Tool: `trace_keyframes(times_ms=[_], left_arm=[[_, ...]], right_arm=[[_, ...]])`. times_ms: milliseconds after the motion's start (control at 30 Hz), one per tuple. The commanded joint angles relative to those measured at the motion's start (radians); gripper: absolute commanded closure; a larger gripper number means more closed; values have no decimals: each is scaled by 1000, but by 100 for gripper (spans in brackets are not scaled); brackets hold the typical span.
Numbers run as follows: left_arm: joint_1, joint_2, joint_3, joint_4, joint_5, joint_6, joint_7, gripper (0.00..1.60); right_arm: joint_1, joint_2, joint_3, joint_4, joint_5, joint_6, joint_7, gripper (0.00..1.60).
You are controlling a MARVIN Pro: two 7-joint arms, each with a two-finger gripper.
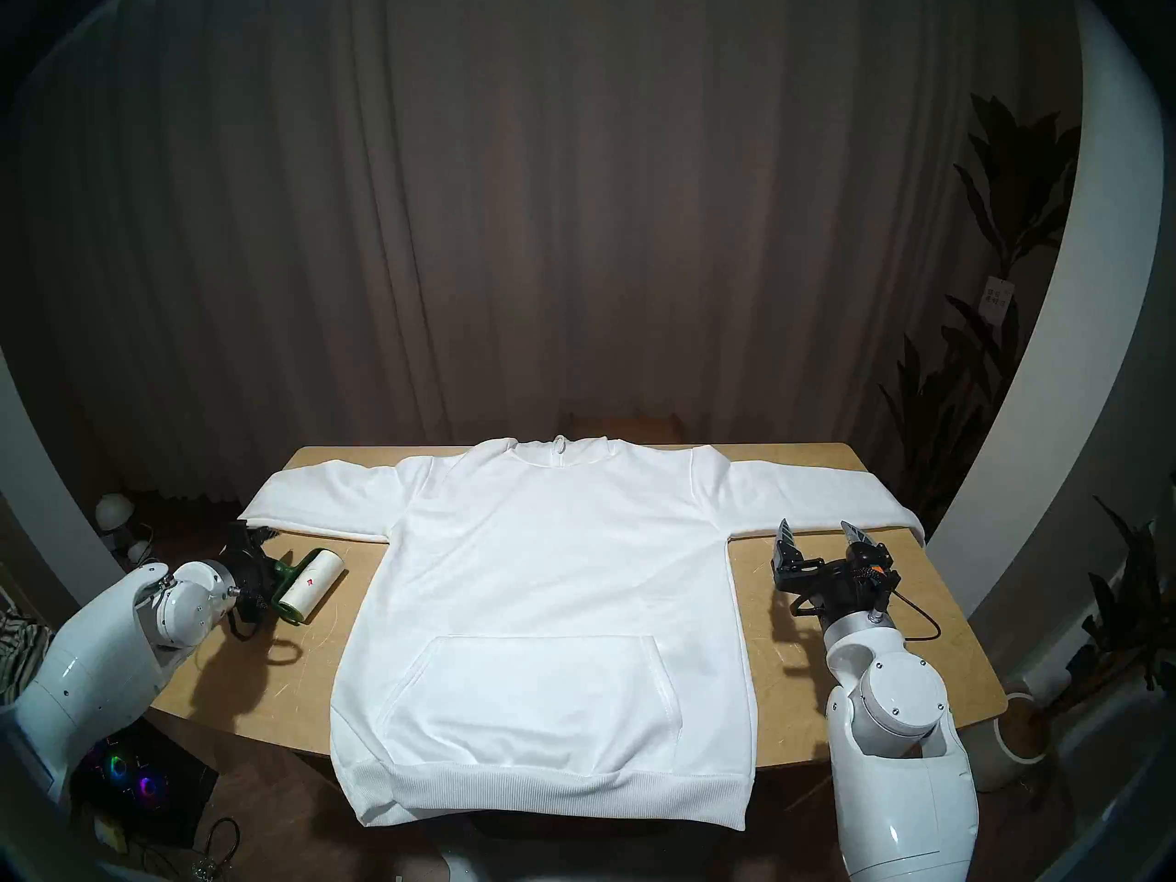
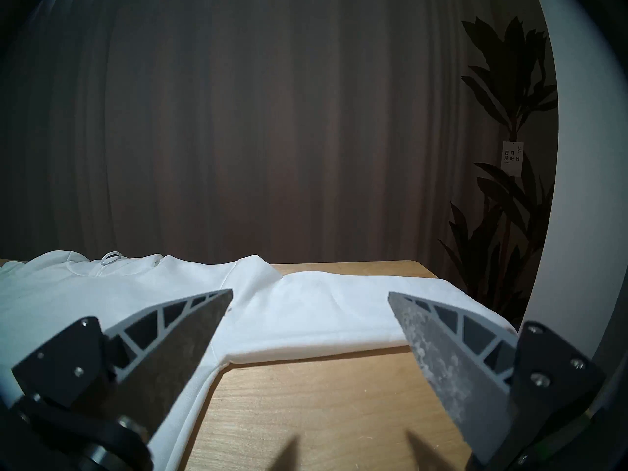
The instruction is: Use the fur roller to clean a top
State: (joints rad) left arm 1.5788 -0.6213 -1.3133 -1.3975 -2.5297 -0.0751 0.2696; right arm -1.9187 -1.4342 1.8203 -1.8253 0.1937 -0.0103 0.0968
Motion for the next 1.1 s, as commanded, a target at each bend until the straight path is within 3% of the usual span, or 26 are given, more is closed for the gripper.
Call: trace_keyframes(times_ms=[0,567,767,967,1067], left_arm=[[66,21,-1,-38,-6,-38,21,0],[229,71,-78,-248,-75,-176,47,0],[297,110,-91,-351,6,-274,-17,0],[355,156,-97,-464,161,-417,-91,0],[372,159,-109,-489,201,-447,-120,0]], right_arm=[[8,4,-5,-25,-1,-9,8,0],[34,15,-1,2,7,-2,31,0],[48,21,2,22,13,-3,39,0],[61,28,8,40,21,-2,48,0],[67,31,10,46,22,-2,50,0]])
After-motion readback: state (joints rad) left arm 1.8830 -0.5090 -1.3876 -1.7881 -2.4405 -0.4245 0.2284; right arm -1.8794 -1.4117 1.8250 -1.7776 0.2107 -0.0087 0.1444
